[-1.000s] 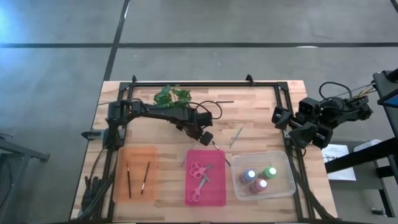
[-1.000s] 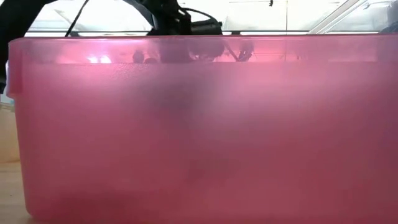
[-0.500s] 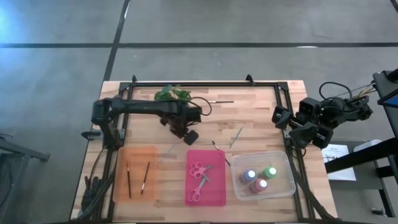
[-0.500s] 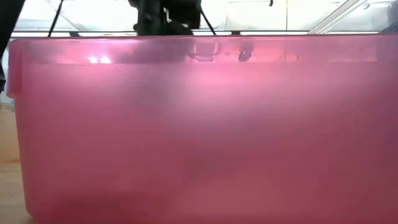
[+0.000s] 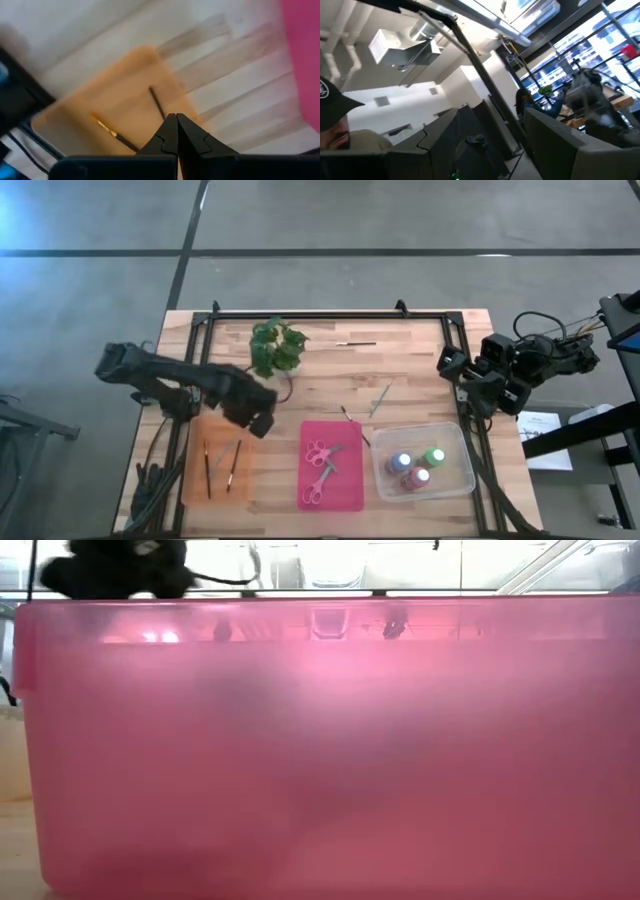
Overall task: Pick & Place Paint Supplies
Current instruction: Put the blue paintbrush into the orange bin, then put the black eyeshadow brush into the orange bin
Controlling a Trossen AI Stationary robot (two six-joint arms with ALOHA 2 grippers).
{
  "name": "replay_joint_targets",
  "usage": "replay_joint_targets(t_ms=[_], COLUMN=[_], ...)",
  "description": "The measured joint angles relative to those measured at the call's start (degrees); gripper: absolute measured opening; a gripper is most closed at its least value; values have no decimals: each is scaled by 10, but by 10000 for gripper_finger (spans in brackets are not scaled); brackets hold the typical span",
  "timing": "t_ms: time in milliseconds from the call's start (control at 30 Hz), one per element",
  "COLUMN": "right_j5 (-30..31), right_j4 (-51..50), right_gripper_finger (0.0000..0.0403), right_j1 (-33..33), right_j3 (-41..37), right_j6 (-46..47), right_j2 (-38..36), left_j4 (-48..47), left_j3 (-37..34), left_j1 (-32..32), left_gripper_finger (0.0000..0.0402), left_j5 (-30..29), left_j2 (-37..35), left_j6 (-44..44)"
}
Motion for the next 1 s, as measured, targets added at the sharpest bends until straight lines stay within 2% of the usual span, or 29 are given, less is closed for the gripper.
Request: replay_joint_targets(t_ms=[200, 300, 400, 700, 900, 1000], right_j5=[42, 51, 60, 79, 94, 100], right_j4=[0, 4, 4, 2, 3, 4], right_gripper_finger=[219, 219, 219, 219, 219, 219], right_j1=[0, 0, 0, 0, 0, 0], right_j3=[0, 0, 0, 0, 0, 0], right_j6=[-12, -11, -11, -18, -6, 2], right_j2=[0, 1, 1, 13, 27, 33], left_j4=[101, 141, 164, 162, 172, 232], left_j3=[-123, -168, -193, -202, -170, -150], left_j1=[-50, -57, -56, -56, -56, -56], left_gripper_finger=[0, 3, 21, 90, 96, 96], left_j5=[0, 21, 35, 26, -34, -66], left_j2=[-65, -83, -93, -102, -116, -134], left_j6=[-105, -114, -105, -66, -45, 18])
